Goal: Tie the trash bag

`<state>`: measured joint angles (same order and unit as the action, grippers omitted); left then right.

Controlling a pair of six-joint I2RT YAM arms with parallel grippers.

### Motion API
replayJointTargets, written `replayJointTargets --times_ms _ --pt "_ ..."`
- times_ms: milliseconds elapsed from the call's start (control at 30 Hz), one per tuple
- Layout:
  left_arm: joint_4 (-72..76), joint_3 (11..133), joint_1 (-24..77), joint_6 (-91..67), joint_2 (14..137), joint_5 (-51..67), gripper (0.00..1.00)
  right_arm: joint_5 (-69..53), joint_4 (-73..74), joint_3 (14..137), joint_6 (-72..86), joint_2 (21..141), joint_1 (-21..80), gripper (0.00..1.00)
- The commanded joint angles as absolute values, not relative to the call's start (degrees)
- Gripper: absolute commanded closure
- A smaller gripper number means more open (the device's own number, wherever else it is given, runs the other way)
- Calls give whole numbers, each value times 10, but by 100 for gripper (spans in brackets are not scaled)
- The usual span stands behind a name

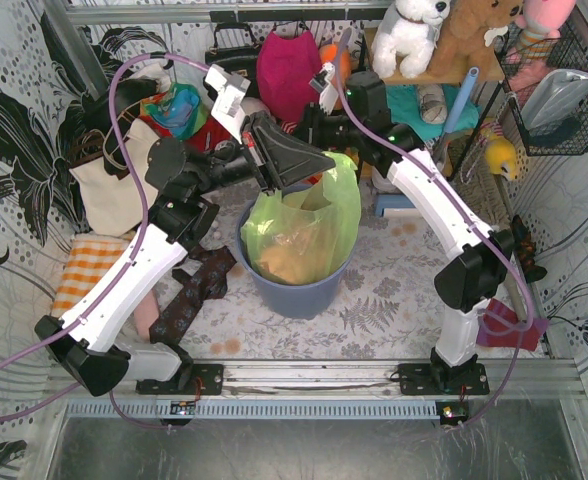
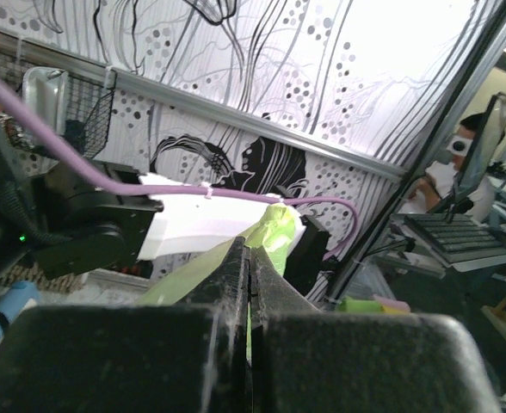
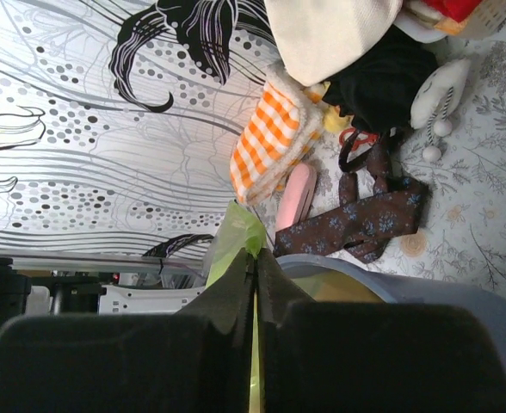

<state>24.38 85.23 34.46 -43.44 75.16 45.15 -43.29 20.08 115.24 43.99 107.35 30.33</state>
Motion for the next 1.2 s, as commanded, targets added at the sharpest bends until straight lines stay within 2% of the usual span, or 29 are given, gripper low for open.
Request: replayJointTargets --times_ms 0,233,567,933,1167 --pt "219 853 346 -379 735 444 100 -418 198 1195 421 1056 315 100" --pt "148 833 346 -283 690 392 100 -378 256 1275 396 1040 354 100" --pt "102 787 346 -184 599 273 100 -316 254 1300 407 990 394 100" --pt "110 712 346 -152 534 186 100 -254 207 1209 427 911 418 100" --pt "116 691 346 -153 515 163 100 -201 162 1102 432 838 424 100"
